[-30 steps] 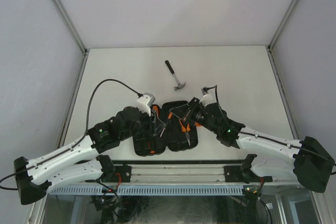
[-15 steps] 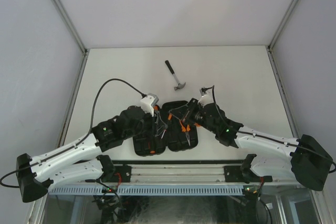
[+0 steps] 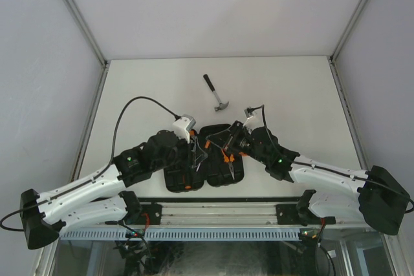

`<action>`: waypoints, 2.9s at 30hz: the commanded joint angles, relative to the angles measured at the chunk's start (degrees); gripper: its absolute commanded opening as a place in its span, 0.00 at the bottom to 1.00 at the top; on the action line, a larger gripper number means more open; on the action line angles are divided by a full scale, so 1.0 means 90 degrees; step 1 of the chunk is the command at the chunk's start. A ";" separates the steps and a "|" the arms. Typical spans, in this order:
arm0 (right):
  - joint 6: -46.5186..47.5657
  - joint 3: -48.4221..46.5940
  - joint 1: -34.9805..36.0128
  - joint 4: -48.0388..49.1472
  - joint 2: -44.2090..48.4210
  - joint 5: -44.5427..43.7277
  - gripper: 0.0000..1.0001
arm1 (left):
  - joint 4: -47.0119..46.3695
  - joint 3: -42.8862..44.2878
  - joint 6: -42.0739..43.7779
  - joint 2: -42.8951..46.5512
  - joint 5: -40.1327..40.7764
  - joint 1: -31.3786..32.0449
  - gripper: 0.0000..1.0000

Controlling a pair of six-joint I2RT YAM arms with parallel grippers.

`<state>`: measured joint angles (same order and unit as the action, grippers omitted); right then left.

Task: Sort the tools into containers
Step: Pick up the screwdriver from the center of the board, then place the screwdriver in the storage box.

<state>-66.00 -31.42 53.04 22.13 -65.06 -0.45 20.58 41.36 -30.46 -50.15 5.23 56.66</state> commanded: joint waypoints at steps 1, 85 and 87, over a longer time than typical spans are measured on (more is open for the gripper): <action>-0.0049 -0.0055 0.0033 0.0378 -0.0008 0.0106 0.00 | -0.0309 0.0379 -0.0014 0.0037 -0.0078 -0.0026 0.39; 0.0849 -0.0046 0.0037 -0.3220 0.1704 -0.1597 0.55 | 0.0333 -0.0016 -0.1714 -0.2715 0.1487 -0.1984 0.00; 0.0856 -0.0045 0.0051 -0.3221 0.1702 -0.1601 0.55 | 0.0331 -0.0015 -0.1726 -0.2751 0.1474 -0.2025 0.00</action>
<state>-57.84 -31.42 53.01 -7.60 -49.78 -13.52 25.78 38.04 -46.87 -74.28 19.46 39.22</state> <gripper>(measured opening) 0.547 0.127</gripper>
